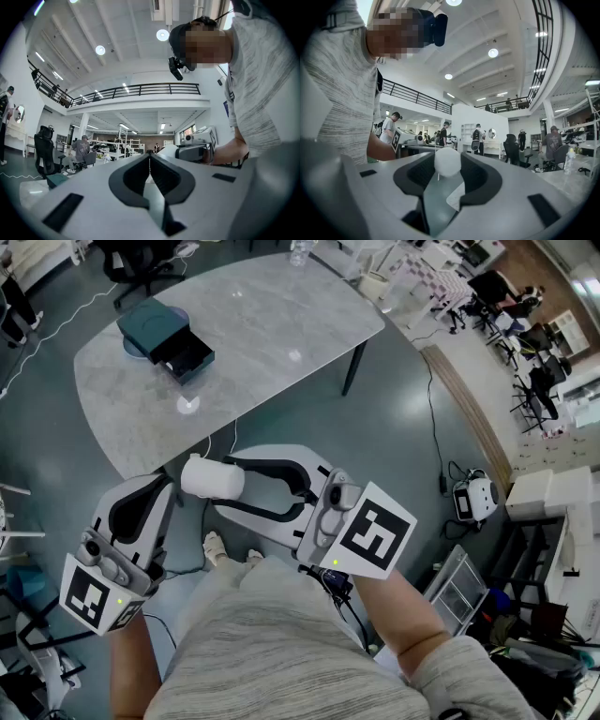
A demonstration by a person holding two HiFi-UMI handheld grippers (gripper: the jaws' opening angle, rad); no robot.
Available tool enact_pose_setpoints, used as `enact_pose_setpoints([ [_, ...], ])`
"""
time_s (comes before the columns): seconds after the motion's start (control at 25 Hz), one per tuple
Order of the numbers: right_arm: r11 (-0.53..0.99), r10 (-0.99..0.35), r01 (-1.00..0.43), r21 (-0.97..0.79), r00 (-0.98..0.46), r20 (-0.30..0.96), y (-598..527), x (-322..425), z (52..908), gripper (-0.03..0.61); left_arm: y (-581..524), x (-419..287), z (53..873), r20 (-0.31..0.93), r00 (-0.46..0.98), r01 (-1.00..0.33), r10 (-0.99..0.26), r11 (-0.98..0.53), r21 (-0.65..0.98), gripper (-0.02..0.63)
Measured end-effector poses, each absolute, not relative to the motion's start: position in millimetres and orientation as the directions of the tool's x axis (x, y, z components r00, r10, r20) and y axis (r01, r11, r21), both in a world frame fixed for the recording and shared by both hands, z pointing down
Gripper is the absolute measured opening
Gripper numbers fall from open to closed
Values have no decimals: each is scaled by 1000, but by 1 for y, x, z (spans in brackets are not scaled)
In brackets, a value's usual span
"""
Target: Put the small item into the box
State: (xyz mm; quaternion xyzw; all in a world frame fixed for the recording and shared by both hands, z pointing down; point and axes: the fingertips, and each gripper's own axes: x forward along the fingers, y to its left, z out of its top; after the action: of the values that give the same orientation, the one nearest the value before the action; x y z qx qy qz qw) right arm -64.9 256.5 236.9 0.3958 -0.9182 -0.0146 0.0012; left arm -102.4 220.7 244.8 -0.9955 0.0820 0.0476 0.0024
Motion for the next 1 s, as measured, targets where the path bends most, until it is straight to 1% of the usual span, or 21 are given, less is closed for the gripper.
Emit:
enact_pose_setpoints([
  [0.48, 689, -725, -724, 32, -689, -2, 255, -64, 235, 184, 220, -103, 243, -102, 982, -161, -161, -987, 5, 21],
  [1.0, 678, -734, -734, 39, -679, -26, 259, -69, 230, 184, 224, -110, 243, -108, 980, -166, -166, -986, 4, 21],
])
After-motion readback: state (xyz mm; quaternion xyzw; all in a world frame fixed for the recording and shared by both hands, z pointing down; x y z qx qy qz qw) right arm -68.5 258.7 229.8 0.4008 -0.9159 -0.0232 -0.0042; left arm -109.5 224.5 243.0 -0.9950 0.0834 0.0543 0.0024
